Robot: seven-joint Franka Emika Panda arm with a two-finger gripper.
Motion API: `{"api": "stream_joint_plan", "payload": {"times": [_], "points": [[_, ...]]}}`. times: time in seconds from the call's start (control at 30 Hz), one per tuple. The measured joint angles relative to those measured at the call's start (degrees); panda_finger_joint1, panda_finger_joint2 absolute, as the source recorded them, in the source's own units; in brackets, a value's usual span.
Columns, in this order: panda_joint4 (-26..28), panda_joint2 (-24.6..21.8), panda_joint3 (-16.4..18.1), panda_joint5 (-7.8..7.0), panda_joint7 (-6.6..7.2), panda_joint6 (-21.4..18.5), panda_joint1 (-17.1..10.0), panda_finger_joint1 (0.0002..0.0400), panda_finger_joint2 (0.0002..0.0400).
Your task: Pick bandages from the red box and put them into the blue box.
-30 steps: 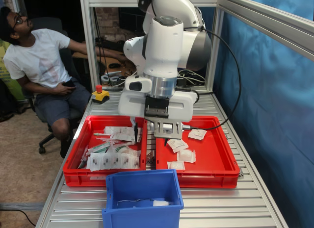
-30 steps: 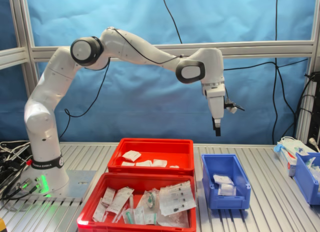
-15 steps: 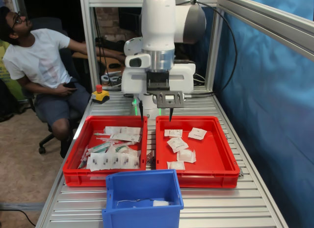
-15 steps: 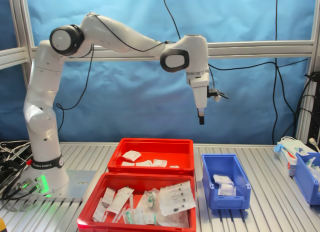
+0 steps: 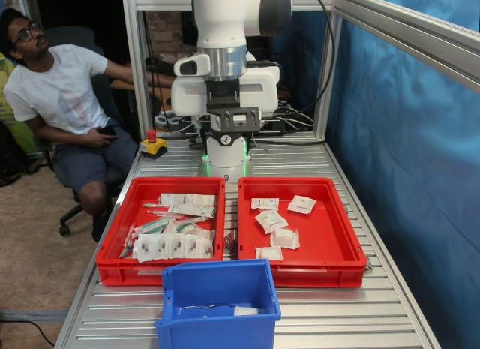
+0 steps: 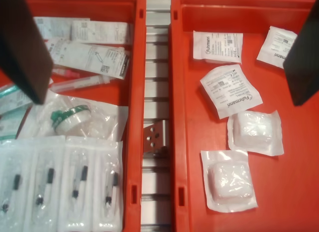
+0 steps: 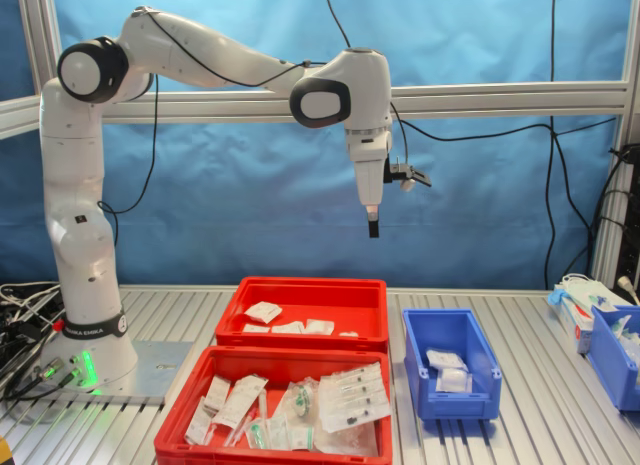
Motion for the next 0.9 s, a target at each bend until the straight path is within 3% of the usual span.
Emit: {"api": "stream_joint_plan", "payload": {"times": [0.37,0.6,0.7,0.73,0.9], "points": [[-1.15,-0.94,-1.20,-0.32,0.34,-0.52,0.00,0.0400,0.0400],[-1.22,-0.98,-0.14,-0.38,0.39,-0.60,-0.99,0.0400,0.0400],[-1.22,-1.02,2.56,-0.40,0.40,-0.62,-3.57,0.0400,0.0400],[-1.22,-1.04,5.27,-0.41,0.40,-0.62,-6.22,0.0400,0.0400],[-1.22,-1.07,10.86,-0.45,0.40,-0.64,-11.69,0.0400,0.0400]]}}
